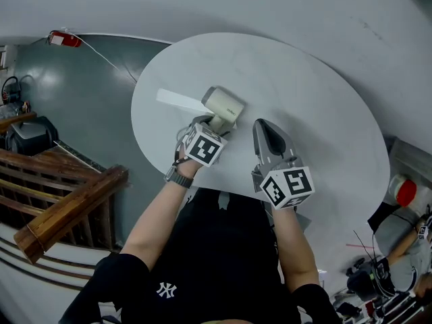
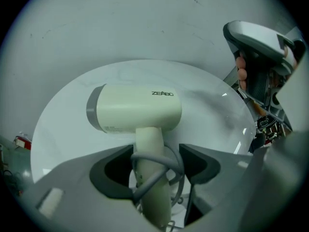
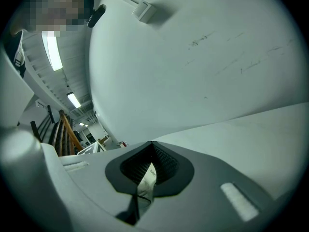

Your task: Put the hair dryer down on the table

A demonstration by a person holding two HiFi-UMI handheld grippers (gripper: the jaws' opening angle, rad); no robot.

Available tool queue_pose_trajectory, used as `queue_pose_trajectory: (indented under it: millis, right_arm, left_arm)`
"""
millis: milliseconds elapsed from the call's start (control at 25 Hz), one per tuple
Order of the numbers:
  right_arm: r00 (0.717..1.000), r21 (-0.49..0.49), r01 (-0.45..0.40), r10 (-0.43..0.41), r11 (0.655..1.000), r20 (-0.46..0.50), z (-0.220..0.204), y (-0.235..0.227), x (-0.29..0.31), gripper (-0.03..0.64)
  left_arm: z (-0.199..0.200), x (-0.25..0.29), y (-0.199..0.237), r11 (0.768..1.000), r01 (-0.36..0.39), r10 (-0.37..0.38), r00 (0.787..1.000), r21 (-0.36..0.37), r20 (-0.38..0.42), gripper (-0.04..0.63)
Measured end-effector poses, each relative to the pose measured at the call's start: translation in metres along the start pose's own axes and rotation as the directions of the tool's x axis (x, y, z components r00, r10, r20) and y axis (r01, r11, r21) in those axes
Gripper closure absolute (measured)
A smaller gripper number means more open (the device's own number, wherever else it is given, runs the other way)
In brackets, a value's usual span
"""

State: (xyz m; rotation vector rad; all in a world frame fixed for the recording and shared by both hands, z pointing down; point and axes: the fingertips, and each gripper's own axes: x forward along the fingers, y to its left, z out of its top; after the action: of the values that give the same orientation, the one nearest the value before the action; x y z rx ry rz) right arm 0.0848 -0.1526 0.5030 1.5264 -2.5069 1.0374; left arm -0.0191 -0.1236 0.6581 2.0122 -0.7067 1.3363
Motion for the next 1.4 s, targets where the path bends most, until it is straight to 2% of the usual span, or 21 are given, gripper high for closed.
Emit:
queue_pose_trajectory:
  millis: [240, 520, 680, 800, 1000, 1400]
  right_arm:
    - [1.0, 0.004, -0.004, 0.004, 1.0, -0.001, 0.0, -0.004, -0.001, 0.594]
    - [1.0, -0.006, -0.021, 0.021, 1.0, 0.003, 0.0, 0.009, -0.004, 0.594]
    - [1.0, -0.017, -0.018, 0.018, 1.0, 0.007, -0.006, 0.025, -0.011, 0.594]
    - [1.0, -0.032, -0.011, 0.012, 0.999, 0.017, -0.007, 0.04, -0.018, 0.594]
    - [0.999, -0.067, 0.002, 0.001, 0.998, 0.041, -0.007, 0.068, -0.033, 0.594]
    - [0.995, -0.118, 0.033, -0.021, 0.992, 0.101, -0.007, 0.124, -0.068, 0.594]
  left_arm:
    - [0.005, -0.01, 0.001, 1.0, 0.007, -0.006, 0.999, -0.018, 0.04, 0.288]
    - [0.007, -0.054, 0.005, 0.998, 0.017, -0.008, 0.989, -0.057, 0.145, 0.287]
    - [0.007, -0.081, 0.001, 0.997, 0.042, -0.026, 0.973, -0.067, 0.23, 0.29]
    - [0.008, -0.107, -0.008, 0.993, 0.087, -0.058, 0.949, -0.08, 0.309, 0.321]
    - [0.009, -0.148, -0.018, 0.987, 0.141, -0.092, 0.894, -0.082, 0.439, 0.412]
    - [-0.006, -0.218, -0.042, 0.98, 0.187, -0.106, 0.78, -0.069, 0.617, 0.513]
